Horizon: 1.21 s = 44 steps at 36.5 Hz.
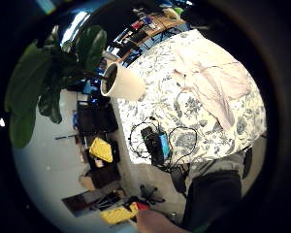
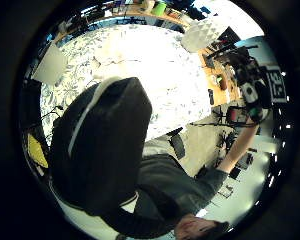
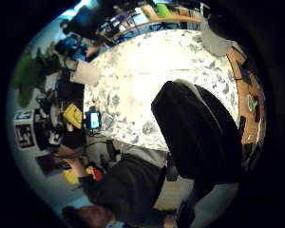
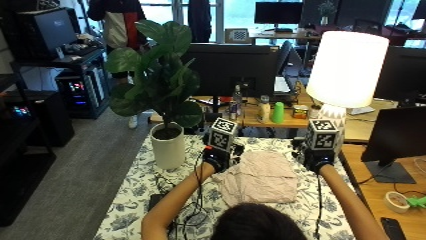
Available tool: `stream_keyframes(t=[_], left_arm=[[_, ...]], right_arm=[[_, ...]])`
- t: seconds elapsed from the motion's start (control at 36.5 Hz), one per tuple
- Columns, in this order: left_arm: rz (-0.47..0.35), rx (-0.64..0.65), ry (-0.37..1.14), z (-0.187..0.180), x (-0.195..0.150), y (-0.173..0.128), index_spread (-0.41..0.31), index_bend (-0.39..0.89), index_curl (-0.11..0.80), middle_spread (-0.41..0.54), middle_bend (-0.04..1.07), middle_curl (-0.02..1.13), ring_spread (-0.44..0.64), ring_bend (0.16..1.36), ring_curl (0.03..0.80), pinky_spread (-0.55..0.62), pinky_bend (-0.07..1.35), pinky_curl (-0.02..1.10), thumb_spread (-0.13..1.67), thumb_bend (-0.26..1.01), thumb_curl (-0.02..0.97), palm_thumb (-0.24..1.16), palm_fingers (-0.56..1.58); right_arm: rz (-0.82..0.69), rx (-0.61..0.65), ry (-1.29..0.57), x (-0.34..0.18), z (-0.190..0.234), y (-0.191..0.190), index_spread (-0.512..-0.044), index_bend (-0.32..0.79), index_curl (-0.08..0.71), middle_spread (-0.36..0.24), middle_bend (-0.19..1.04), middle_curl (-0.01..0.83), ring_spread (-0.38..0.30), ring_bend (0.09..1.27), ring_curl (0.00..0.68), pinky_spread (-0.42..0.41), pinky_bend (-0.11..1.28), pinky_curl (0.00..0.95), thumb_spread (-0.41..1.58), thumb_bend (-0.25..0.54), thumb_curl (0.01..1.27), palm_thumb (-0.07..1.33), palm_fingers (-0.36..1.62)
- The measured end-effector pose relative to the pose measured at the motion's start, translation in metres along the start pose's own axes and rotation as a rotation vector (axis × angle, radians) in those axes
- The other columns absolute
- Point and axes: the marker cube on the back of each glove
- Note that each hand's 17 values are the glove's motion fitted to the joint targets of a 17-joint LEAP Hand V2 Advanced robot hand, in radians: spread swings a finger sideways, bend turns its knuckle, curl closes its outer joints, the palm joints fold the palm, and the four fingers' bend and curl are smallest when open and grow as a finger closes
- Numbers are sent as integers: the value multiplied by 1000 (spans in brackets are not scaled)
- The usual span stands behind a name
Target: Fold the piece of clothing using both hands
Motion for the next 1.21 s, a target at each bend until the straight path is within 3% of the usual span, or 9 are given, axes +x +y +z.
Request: stream_keyframes(t=[0.03,0.19,0.47,0.77,1.21], left_arm=[[-2,4,1,-1,0,0,-1,128,35,82,155,30,127,448,83,170,359,73,425,46,8,78,359],[-18,-7,-5,0,0,-3,5,141,90,139,163,100,213,535,175,277,410,162,788,42,34,89,290],[-34,-63,7,20,-7,-4,-1,149,160,173,173,156,269,582,220,339,439,220,1076,24,81,104,245],[-67,-131,13,39,-3,3,9,144,204,184,176,202,287,616,247,357,460,259,1187,-6,120,109,207],[0,-180,88,111,13,-35,11,144,243,188,176,247,299,636,265,363,474,293,1231,-13,153,103,179]], right_arm=[[3,9,0,2,0,-2,-142,223,67,6,194,49,24,361,66,85,405,89,431,207,33,301,589],[15,37,-24,7,-9,-5,-223,178,166,10,197,126,34,410,172,131,425,188,837,243,54,353,576],[-15,-44,-27,8,11,-15,-270,151,226,12,191,209,37,417,233,157,419,246,1172,238,82,372,564],[-50,-174,45,12,74,-50,-292,99,229,-5,190,266,18,458,282,149,438,287,1254,224,126,441,540],[-103,-366,62,7,210,-87,-313,80,191,-31,191,327,-25,541,340,124,513,334,1198,162,186,549,504]])
